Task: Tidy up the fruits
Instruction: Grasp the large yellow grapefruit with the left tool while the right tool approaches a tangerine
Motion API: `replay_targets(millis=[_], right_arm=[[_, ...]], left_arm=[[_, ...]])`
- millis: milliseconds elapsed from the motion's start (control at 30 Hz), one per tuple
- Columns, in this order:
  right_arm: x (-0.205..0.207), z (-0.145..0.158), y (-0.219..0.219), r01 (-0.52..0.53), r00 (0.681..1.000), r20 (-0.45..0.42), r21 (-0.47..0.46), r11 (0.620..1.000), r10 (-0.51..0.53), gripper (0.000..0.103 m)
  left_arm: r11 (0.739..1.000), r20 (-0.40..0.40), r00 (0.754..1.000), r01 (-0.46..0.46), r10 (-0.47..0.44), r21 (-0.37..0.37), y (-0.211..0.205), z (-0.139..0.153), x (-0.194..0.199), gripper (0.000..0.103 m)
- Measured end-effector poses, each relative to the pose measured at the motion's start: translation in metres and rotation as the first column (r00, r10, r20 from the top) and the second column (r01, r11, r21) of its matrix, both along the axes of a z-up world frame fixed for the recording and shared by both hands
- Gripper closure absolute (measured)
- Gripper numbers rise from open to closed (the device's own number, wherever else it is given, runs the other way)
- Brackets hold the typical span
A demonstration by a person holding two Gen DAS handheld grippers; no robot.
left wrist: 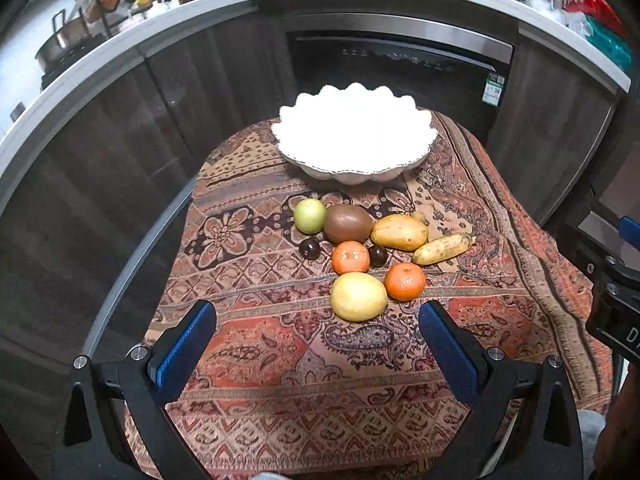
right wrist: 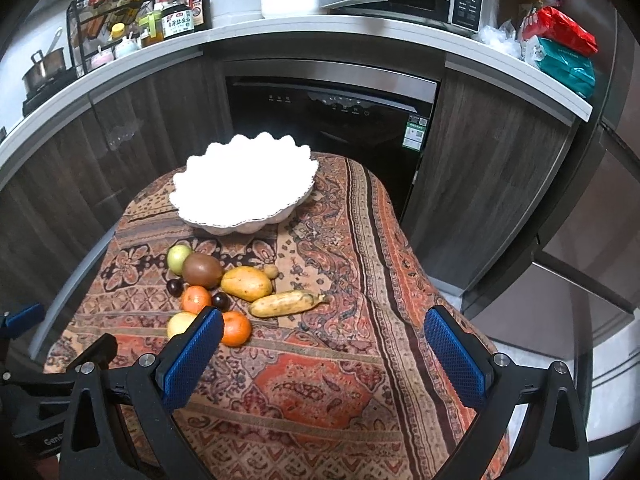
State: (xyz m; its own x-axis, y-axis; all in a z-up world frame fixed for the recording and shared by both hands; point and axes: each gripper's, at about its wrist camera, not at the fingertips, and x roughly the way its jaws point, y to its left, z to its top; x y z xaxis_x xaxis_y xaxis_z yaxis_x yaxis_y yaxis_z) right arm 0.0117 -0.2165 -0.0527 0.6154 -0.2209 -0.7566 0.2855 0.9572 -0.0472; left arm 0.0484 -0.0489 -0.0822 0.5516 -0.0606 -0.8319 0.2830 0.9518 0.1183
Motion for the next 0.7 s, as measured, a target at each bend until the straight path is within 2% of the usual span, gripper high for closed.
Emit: replay_targets(millis=[133, 500, 700], right_arm=[[0.006, -0.015, -0.004, 0.0, 1.0, -0.008, -0.001, 1.0, 0.0, 0.001], [0.022, -0.056, -0.012, 0.014, 0.999, -0.039, -0.035, 0.999, -0.015, 0.001], [0.029, -0.073, -0.011, 0.01, 0.998, -0.055, -0.046, 0.999, -0.013, 0.002]], left_arm=[[1.0, -0.019, 0.999, 0.026, -0.027, -0.007, -0.008, -0.02, 0.009, 0.006], [0.997, -0.102, 0.992, 0.079, -0.08, -0.013, -0.027, -0.084, 0.029, 0.006], [0.995, -0.141, 0.985, 0.099, -0.097, 0.011, -0.032, -0.11, 0.037, 0.01]])
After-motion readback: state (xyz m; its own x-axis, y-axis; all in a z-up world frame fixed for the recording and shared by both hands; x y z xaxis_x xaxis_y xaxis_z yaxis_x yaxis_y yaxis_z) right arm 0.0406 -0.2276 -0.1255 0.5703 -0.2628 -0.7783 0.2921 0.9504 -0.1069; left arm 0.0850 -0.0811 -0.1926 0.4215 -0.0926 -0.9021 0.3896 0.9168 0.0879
